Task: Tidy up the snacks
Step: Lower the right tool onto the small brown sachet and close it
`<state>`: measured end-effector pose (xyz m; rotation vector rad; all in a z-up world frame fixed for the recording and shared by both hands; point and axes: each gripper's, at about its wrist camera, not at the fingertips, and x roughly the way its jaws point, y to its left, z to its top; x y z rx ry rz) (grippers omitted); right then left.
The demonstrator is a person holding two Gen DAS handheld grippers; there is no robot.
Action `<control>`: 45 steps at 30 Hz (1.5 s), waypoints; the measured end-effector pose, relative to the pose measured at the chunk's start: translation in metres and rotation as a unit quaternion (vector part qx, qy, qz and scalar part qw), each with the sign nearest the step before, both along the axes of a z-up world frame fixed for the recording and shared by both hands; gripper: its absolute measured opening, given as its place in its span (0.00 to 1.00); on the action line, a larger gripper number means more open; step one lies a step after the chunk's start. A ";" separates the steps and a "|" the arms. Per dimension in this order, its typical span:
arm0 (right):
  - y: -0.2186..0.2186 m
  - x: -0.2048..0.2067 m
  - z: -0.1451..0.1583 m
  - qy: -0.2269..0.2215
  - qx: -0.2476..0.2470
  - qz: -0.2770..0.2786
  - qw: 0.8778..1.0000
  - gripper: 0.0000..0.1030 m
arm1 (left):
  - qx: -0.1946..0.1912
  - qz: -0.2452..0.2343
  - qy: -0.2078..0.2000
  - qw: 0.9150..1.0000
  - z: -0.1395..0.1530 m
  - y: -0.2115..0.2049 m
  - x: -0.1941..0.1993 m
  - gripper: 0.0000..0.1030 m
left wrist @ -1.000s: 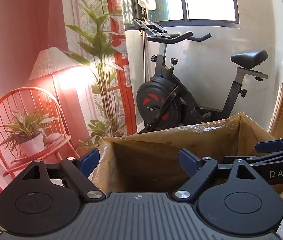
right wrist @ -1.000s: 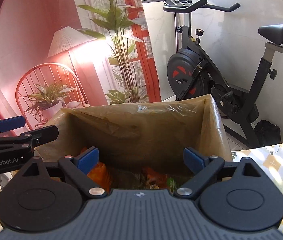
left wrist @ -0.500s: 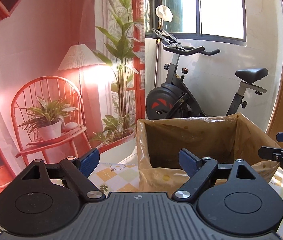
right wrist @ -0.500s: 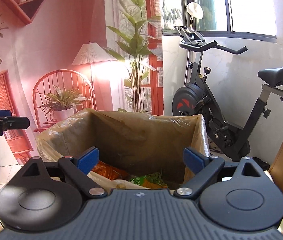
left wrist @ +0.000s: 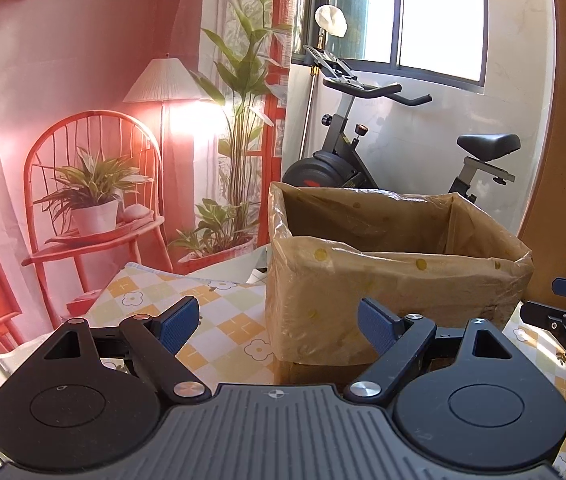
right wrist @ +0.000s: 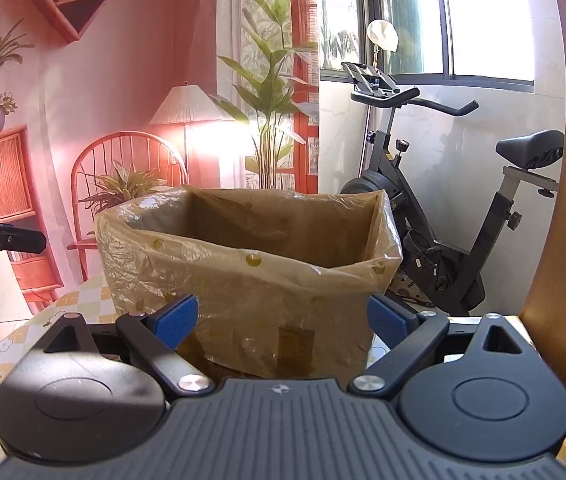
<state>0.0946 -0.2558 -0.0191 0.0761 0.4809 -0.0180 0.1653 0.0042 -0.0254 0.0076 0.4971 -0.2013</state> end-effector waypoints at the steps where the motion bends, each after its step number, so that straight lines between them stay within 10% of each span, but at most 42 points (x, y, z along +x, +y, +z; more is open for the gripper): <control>1: -0.001 -0.004 -0.006 0.003 0.003 -0.003 1.000 0.91 | -0.004 0.001 0.005 1.000 -0.005 0.001 -0.002 0.86; 17: 0.037 -0.054 -0.125 0.177 -0.034 0.112 0.977 0.81 | -0.040 0.043 0.089 0.994 -0.087 0.029 -0.046 0.84; 31: 0.064 -0.043 -0.151 0.240 -0.084 0.240 0.937 0.68 | -0.036 0.031 0.107 0.993 -0.100 0.023 -0.053 0.85; 45: 0.053 -0.055 -0.138 0.200 -0.035 0.191 0.960 0.40 | -0.038 0.024 0.109 0.993 -0.101 0.022 -0.051 0.85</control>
